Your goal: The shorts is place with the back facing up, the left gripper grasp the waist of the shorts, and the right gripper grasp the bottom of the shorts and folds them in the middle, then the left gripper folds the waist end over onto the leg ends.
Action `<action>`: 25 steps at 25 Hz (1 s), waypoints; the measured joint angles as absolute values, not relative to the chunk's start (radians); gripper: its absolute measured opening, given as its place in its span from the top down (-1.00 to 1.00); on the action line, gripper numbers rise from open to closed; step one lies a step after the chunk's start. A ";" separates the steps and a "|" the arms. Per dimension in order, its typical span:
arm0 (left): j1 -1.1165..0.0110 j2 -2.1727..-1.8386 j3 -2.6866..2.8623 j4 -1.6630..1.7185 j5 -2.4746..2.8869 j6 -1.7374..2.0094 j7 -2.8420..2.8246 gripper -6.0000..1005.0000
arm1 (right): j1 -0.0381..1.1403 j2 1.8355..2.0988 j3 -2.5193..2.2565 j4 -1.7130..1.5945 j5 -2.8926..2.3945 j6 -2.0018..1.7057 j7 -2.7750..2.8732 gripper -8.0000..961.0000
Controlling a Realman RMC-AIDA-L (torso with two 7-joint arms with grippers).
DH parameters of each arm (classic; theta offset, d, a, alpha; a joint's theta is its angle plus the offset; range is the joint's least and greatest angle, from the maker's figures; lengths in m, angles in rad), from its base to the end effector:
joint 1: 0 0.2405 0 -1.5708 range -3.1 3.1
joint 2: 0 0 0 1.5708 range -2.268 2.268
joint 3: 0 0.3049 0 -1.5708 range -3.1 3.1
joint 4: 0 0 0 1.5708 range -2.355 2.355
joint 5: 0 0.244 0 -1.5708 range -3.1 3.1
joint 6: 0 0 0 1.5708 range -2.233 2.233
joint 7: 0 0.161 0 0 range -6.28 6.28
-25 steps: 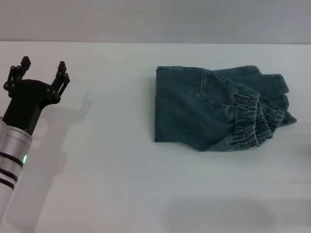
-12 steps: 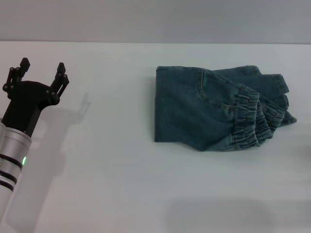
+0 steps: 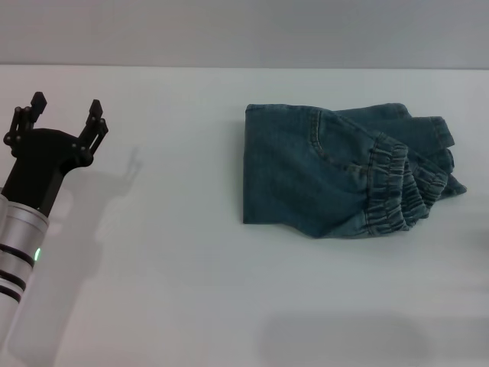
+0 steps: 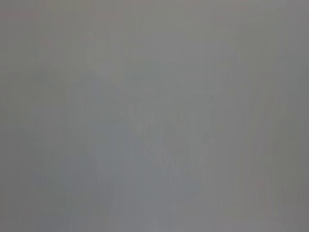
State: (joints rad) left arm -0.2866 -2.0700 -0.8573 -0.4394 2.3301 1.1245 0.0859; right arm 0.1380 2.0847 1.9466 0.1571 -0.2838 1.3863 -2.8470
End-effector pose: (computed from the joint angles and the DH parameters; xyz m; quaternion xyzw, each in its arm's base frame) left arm -0.3619 0.3550 -0.0796 -0.6984 -0.1989 -0.2987 0.6192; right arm 0.4630 0.2618 -0.0048 -0.6405 0.2366 0.2946 0.6686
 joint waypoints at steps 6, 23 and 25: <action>-0.286 -2.071 -0.854 -0.441 2.330 1.124 0.086 -0.66 | 0.140 2.085 1.947 0.155 -0.284 1.387 -2.847 -0.17; -0.284 -2.071 -0.854 -0.448 2.330 1.126 0.086 -0.66 | 0.135 2.083 1.947 0.155 -0.285 1.387 -2.847 -0.17; -0.283 -2.071 -0.854 -0.448 2.330 1.126 0.086 -0.66 | 0.135 2.083 1.947 0.155 -0.285 1.387 -2.847 -0.17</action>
State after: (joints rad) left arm -0.2828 -2.0709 -0.8542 -0.4479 2.3301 1.1260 0.0859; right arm 0.1350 2.0831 1.9466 0.1549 -0.2854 1.3870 -2.8470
